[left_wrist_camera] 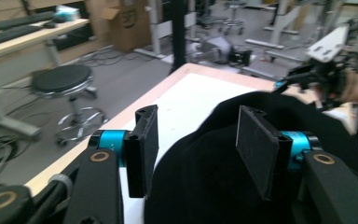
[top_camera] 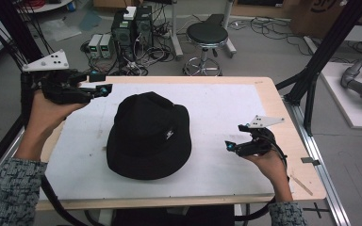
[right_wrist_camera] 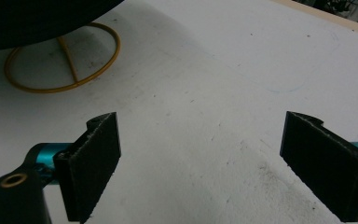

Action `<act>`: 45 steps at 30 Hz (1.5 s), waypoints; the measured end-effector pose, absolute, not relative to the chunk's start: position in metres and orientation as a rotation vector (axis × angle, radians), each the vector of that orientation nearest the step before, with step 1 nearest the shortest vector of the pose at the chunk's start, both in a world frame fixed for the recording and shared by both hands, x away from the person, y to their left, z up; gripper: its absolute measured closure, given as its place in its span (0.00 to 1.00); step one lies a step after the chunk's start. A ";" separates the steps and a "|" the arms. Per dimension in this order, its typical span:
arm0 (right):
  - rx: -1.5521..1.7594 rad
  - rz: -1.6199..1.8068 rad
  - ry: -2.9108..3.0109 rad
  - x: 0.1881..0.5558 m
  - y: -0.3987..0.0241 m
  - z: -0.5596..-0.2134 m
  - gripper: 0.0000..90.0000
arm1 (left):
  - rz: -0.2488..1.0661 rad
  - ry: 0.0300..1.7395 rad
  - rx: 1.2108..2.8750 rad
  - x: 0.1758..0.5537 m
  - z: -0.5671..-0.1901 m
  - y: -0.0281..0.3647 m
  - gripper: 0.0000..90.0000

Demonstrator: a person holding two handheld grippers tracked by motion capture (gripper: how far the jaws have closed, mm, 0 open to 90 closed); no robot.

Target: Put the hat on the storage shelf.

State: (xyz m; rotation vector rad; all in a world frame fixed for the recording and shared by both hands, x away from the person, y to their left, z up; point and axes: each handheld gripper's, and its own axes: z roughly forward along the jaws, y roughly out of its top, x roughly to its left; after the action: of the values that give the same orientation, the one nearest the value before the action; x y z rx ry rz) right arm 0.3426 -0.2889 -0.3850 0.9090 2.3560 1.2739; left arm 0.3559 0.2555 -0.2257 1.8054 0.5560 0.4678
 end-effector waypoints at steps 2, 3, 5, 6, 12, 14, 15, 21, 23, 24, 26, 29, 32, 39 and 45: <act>0.911 1.278 2.355 0.344 -0.288 -0.385 0.13 | 0.494 0.579 1.804 0.355 -0.230 0.260 0.51; 0.911 1.281 2.354 0.345 -0.288 -0.385 0.13 | 0.506 0.585 1.803 0.355 -0.232 0.262 0.51; 0.908 1.288 2.351 0.347 -0.288 -0.384 0.13 | 0.534 0.609 1.804 0.355 -0.237 0.267 0.50; 0.910 1.290 2.351 0.348 -0.287 -0.384 0.13 | 0.542 0.620 1.802 0.355 -0.239 0.269 0.49; 0.900 1.310 2.346 0.354 -0.284 -0.382 0.13 | 0.586 0.689 1.799 0.358 -0.254 0.280 0.44; 0.904 1.315 2.341 0.356 -0.284 -0.382 0.13 | 0.595 0.708 1.796 0.359 -0.259 0.284 0.42; 0.902 1.315 2.342 0.357 -0.284 -0.383 0.13 | 0.602 0.715 1.792 0.358 -0.261 0.285 0.40; 0.915 1.324 2.328 0.360 -0.287 -0.383 0.13 | 0.618 0.761 1.765 0.356 -0.278 0.295 0.32; 0.926 1.330 2.328 0.360 -0.287 -0.383 0.13 | 0.638 0.779 1.759 0.355 -0.283 0.299 0.30; 0.926 1.329 2.327 0.360 -0.287 -0.383 0.13 | 0.645 0.791 1.758 0.354 -0.286 0.300 0.27; 0.924 1.333 2.326 0.360 -0.288 -0.383 0.13 | 0.658 0.822 1.747 0.353 -0.292 0.301 0.22; 0.927 1.340 2.321 0.361 -0.288 -0.382 0.13 | 0.663 0.837 1.756 0.351 -0.300 0.303 0.20; 0.926 1.348 2.313 0.362 -0.288 -0.382 0.13 | 0.651 0.848 1.751 0.350 -0.308 0.306 0.20; 0.929 1.362 2.304 0.363 -0.287 -0.379 0.13 | 0.664 0.879 1.754 0.347 -0.323 0.309 0.20; 0.907 1.358 2.310 0.367 -0.283 -0.379 0.13 | 0.678 0.892 1.765 0.345 -0.335 0.310 0.20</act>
State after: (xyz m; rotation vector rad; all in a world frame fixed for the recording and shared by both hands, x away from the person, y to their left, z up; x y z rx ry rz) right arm 0.3669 -0.2826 -0.3788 0.9074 2.3104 1.3583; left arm 0.3446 0.3096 -0.3354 1.7648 0.8921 0.6781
